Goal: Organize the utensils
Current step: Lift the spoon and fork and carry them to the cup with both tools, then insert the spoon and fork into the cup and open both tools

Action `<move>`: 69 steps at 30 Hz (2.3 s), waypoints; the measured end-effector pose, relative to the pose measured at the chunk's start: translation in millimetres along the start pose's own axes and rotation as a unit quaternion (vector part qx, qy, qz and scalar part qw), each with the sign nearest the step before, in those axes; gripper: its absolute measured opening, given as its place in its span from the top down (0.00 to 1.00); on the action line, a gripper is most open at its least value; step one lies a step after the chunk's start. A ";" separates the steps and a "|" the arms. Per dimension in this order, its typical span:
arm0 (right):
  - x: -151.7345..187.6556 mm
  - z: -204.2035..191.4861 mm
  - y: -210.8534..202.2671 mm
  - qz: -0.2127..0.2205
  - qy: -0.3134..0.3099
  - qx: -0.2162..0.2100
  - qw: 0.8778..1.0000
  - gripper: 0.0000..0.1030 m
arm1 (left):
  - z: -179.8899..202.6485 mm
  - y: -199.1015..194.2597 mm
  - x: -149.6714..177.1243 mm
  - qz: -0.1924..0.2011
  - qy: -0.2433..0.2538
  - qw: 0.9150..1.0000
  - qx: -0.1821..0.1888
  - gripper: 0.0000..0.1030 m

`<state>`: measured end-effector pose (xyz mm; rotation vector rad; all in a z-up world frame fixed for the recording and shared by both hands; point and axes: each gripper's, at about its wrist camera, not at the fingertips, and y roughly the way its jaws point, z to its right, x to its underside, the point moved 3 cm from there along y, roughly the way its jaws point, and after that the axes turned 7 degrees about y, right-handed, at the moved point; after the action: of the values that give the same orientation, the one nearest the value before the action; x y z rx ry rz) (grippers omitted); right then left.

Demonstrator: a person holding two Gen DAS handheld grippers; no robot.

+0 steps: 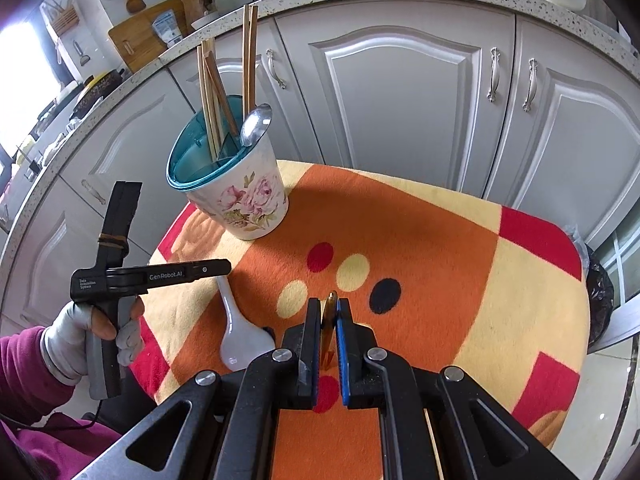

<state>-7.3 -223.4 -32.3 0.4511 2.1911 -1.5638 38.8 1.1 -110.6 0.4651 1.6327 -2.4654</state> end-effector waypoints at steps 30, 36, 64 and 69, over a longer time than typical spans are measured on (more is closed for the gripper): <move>-86.0 -86.6 -80.3 0.107 -0.075 -0.075 0.989 0.94 | 45.2 -236.9 -104.9 0.265 0.114 0.956 -0.058 0.95; -125.4 -124.7 -67.0 0.118 -0.101 -0.081 0.985 0.94 | 36.1 -203.0 -128.9 0.247 0.126 0.956 -0.099 0.95; -111.7 -91.1 40.2 0.024 -0.048 -0.083 0.995 0.66 | 26.1 -130.5 -135.3 0.192 0.107 0.969 -0.109 0.89; -102.6 -85.7 22.1 0.040 -0.030 -0.072 0.996 0.65 | 35.0 -144.2 -115.9 0.204 0.111 0.965 -0.119 0.63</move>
<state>80.0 -137.8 25.9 0.4356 2.1928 -1.3501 99.8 20.9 66.4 0.9595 1.6779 -1.9487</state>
